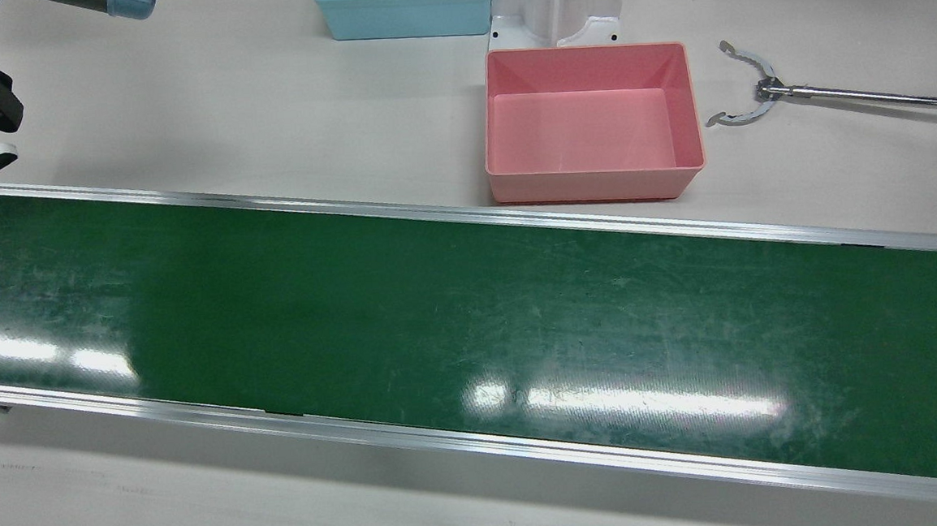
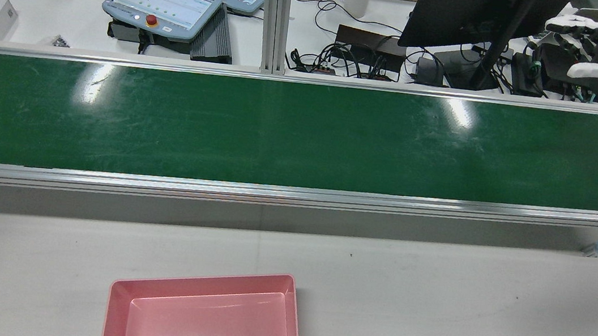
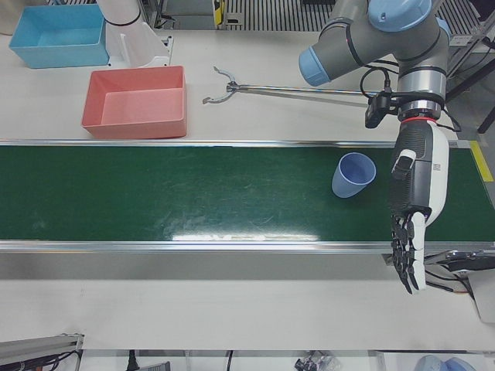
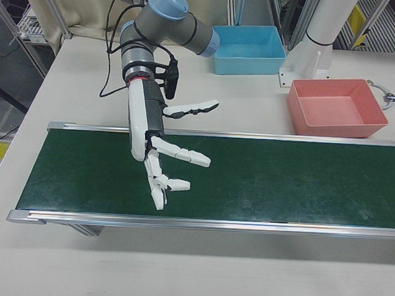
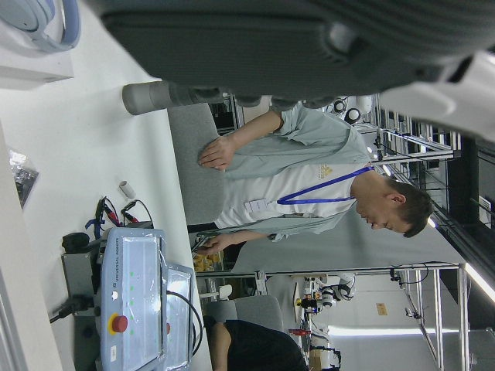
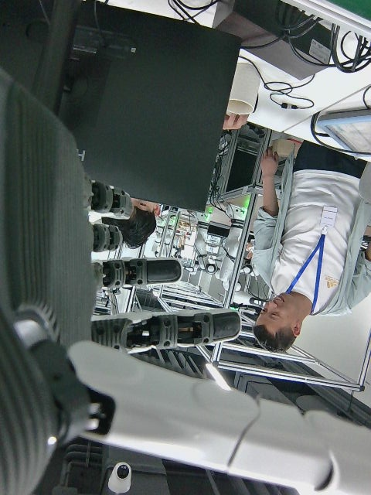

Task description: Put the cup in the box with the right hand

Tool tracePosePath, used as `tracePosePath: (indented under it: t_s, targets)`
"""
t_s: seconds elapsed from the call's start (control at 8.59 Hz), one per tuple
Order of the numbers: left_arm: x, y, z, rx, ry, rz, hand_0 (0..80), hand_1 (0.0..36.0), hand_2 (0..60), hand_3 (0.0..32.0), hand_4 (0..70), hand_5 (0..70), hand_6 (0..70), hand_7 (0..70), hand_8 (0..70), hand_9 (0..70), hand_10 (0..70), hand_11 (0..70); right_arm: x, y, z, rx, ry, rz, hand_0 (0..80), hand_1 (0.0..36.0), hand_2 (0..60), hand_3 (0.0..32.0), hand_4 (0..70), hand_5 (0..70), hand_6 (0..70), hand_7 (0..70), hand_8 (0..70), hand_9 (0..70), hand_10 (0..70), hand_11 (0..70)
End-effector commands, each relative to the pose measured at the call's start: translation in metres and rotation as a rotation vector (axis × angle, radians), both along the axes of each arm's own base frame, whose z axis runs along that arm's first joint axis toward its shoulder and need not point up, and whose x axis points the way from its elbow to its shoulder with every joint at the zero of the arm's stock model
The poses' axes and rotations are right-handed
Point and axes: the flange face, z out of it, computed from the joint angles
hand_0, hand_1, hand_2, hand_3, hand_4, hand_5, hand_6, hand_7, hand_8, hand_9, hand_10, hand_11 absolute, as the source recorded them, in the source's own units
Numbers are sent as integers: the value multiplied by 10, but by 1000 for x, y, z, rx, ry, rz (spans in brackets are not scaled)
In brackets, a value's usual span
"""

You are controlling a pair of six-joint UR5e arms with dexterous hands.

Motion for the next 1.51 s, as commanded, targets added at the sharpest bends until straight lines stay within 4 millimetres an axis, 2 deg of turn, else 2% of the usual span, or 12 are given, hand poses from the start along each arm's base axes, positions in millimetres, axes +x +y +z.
tracePosePath:
  t_s: [0.0, 1.4]
  targets:
    - [0, 0, 0, 0, 0, 0, 0, 0, 0, 0, 0, 0, 0, 0, 0, 0, 0, 0, -1, -1, 1, -2, 1, -1, 557, 124, 0, 0, 344, 53, 92, 409, 18, 92, 62, 107]
    - [0, 0, 0, 0, 0, 0, 0, 0, 0, 0, 0, 0, 0, 0, 0, 0, 0, 0, 2, 1, 0, 0, 0, 2, 558, 124, 0, 0, 338, 53, 88, 380, 15, 83, 61, 106]
